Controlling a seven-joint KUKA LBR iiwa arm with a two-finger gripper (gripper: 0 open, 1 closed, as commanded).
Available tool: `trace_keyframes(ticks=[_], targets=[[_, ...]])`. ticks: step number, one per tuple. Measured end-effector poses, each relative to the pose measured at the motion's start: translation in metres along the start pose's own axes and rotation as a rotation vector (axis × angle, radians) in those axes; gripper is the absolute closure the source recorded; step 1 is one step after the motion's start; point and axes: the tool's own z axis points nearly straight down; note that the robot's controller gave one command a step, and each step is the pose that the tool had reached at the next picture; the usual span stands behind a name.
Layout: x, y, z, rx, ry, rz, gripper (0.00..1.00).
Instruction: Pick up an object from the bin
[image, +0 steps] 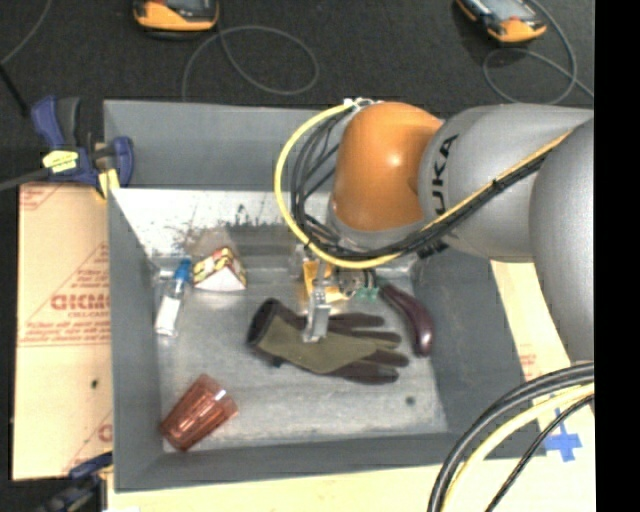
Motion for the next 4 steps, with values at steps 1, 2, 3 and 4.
trace_keyframes(ticks=[1, 2, 3, 4], targets=[[-0.001, 0.0, -0.005, 0.0, -0.006, 0.001, 0.0], [-0.007, -0.007, 0.03, 0.0, -0.014, -0.042, 0.0], [-0.004, -0.012, 0.089, -0.001, -0.009, 0.048, 1.0], [-0.004, -0.012, 0.089, -0.002, -0.009, 0.048, 1.0]])
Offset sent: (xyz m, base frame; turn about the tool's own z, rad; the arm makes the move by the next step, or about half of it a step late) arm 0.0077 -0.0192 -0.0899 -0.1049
